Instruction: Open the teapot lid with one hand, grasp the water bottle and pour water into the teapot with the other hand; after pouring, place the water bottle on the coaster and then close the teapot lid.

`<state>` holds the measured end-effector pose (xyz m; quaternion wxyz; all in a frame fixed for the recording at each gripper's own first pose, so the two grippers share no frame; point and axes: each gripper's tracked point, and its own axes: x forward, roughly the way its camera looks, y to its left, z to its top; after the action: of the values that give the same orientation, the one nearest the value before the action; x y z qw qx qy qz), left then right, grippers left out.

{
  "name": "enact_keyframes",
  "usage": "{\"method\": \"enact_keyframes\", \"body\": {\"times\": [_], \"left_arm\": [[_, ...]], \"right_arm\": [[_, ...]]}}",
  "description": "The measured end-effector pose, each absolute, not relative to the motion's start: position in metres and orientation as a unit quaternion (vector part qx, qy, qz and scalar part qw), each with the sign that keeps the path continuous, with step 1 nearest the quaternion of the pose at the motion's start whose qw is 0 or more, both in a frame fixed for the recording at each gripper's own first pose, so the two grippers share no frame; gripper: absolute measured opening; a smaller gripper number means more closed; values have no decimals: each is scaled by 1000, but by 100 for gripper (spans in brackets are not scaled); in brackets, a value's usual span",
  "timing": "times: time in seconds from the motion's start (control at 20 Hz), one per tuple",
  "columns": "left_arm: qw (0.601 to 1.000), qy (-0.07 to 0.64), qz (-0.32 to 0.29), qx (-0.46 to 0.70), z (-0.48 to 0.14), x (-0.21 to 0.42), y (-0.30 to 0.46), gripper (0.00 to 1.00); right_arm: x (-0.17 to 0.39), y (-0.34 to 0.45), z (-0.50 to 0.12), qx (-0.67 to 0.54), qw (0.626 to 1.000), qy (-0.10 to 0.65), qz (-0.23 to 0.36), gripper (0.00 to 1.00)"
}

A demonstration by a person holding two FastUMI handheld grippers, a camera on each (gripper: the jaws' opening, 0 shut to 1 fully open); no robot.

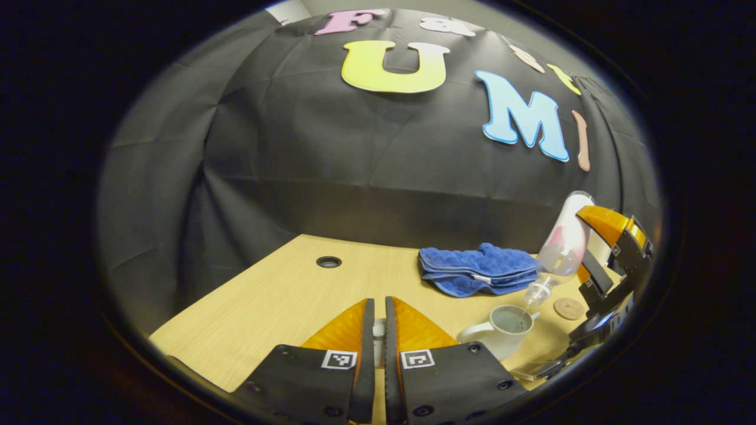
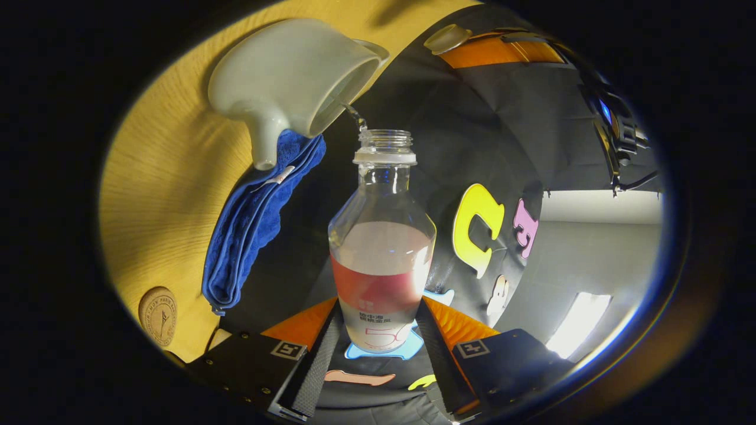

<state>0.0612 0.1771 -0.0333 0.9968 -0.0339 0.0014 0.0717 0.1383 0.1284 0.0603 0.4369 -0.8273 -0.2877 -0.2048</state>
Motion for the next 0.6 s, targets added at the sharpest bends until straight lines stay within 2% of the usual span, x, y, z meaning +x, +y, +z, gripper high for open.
{"method": "enact_keyframes", "body": {"times": [0.6], "left_arm": [[997,1,66,-38,-33,61,175,13]], "right_arm": [[131,138,70,-835,406,-310,-206,77]]}}
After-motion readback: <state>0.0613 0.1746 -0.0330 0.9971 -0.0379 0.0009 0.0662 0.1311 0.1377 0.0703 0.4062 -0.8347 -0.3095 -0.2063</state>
